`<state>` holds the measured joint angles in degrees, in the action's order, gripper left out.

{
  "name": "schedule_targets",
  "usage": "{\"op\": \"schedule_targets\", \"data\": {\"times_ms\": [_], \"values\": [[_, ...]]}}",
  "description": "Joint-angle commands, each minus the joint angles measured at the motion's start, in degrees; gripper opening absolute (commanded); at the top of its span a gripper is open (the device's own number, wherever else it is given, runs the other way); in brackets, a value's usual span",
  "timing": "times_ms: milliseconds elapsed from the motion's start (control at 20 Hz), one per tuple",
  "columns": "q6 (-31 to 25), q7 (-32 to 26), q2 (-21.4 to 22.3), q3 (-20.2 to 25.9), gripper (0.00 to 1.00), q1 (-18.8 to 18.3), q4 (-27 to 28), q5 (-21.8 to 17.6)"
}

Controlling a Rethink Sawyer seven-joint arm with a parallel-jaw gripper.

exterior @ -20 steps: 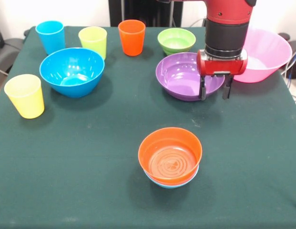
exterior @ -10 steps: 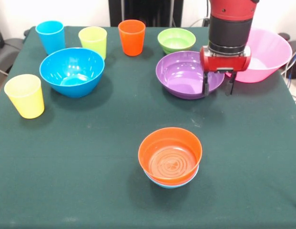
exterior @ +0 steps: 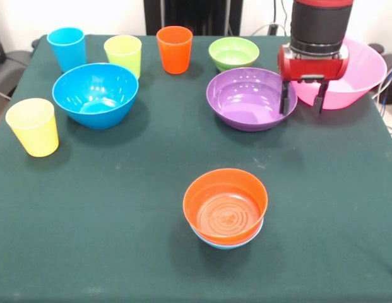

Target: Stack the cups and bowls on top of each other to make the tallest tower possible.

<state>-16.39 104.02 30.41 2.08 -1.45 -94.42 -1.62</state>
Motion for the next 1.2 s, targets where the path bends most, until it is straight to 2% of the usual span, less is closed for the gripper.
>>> {"op": "schedule_targets", "data": {"times_ms": [50, 350, 850, 1200], "values": [[-7.7, 8.4, 1.2, -0.5, 1.0, 1.6, -1.4, 1.4], [-1.8, 7.7, -2.6, -2.0, 1.0, 0.6, -0.6, -0.3], [5.6, 7.3, -7.6, -1.9, 1.0, -1.7, -0.5, -1.6], [7.0, 8.1, -8.9, -2.0, 1.0, -0.8, -0.2, -0.3]]}}
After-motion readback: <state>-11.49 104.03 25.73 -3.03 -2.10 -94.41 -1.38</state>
